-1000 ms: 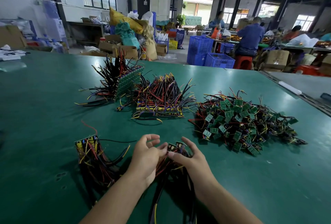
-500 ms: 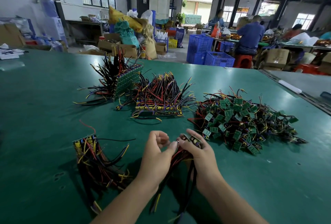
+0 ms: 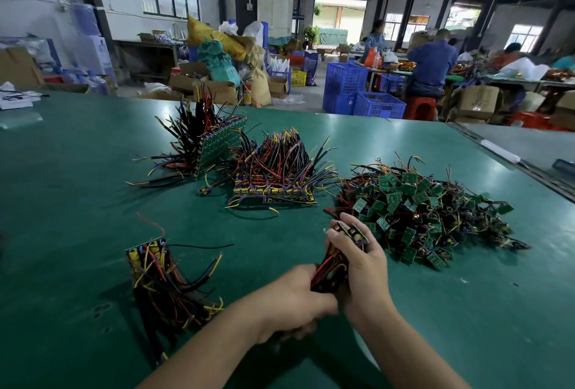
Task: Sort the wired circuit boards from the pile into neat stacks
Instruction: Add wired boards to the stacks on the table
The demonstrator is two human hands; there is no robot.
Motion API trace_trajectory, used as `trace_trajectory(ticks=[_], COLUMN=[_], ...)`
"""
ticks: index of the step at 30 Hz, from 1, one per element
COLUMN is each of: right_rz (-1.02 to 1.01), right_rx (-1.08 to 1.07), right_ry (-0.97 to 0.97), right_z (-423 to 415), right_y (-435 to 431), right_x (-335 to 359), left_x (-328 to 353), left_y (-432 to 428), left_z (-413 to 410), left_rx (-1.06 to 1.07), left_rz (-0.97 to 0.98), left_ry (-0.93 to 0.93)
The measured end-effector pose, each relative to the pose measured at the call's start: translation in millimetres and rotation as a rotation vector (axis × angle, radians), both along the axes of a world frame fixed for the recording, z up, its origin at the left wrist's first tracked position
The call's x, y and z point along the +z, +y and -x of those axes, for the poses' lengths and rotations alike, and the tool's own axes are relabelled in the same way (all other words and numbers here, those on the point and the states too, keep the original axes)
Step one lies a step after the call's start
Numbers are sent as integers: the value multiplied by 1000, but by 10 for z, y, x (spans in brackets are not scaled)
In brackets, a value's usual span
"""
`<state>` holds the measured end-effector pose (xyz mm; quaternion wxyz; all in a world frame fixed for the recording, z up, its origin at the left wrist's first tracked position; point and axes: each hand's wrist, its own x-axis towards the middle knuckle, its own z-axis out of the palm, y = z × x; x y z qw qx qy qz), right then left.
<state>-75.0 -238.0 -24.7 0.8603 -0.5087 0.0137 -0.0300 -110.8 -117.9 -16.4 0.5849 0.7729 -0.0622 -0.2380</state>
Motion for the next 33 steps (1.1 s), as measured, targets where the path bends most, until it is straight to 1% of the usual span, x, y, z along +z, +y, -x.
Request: trace_trajectory(ticks=[3, 7, 12, 15, 17, 19, 21, 24, 29, 33], right_rz=[-73, -55, -37, -73, -56, 10, 43, -23, -154, -154], right_rx=[100, 236, 534, 625, 631, 586, 540, 472, 430, 364], right_ry=[-57, -90, -49, -40, -10, 43, 94, 114, 147, 128], right_z=[-25, -95, -77, -76, -86, -83, -73, -82, -98, -122], right_y=[-45, -214, -340, -355, -346, -310, -271, -253, -260, -255], right_x=[30, 73, 98, 93, 84, 75, 68, 57, 48, 43], left_x=[63, 211, 429, 551, 595, 596, 579, 574, 568, 556], left_y=[52, 196, 344, 442, 478, 479, 462, 419, 365, 354], left_z=[-85, -216, -368, -463, -517, -558, -588, -605, -620, -625], left_rx=[30, -55, -212, -290, -332, -342, -334, -314, -298, -272], left_rz=[-155, -361, -602, -749, -882, -1033, -1118, -1183, -1295, -1334], left_ry=[-133, -335, -479, -502, -504, -508, -523, -605, -864, -916])
